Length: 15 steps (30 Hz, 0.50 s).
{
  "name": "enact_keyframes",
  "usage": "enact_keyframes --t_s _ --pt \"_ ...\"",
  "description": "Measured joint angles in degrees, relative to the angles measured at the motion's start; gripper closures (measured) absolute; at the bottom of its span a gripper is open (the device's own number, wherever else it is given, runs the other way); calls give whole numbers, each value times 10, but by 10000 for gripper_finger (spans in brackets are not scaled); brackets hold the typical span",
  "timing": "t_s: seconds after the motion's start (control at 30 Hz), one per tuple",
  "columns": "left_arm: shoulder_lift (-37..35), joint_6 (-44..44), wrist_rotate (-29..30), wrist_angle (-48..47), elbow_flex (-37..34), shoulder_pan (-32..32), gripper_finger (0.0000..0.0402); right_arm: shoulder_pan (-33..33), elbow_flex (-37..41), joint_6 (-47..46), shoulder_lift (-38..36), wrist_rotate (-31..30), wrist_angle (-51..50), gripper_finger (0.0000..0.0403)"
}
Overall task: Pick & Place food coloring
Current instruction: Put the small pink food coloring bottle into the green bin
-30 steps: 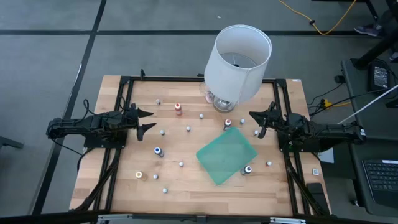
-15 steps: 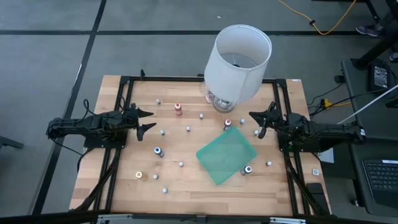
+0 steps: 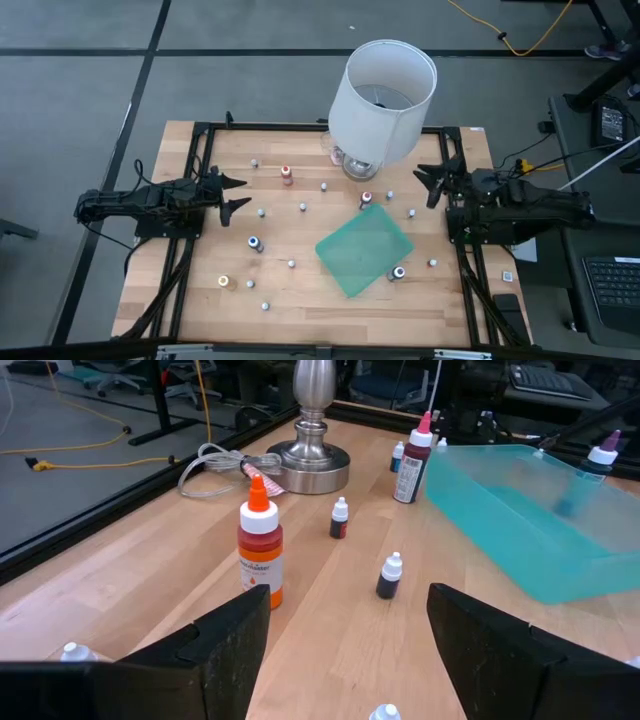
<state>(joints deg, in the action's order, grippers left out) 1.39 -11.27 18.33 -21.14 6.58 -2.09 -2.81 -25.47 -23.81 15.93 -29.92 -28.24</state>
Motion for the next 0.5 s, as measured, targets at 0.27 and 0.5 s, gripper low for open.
enact_keyframes --t_s 0.27,0.5 --pt "0 0 0 0 0 0 135 0 -126 -142 77 44 -221 197" --pt "0 0 0 0 0 0 135 0 -184 -186 152 89 -328 205"
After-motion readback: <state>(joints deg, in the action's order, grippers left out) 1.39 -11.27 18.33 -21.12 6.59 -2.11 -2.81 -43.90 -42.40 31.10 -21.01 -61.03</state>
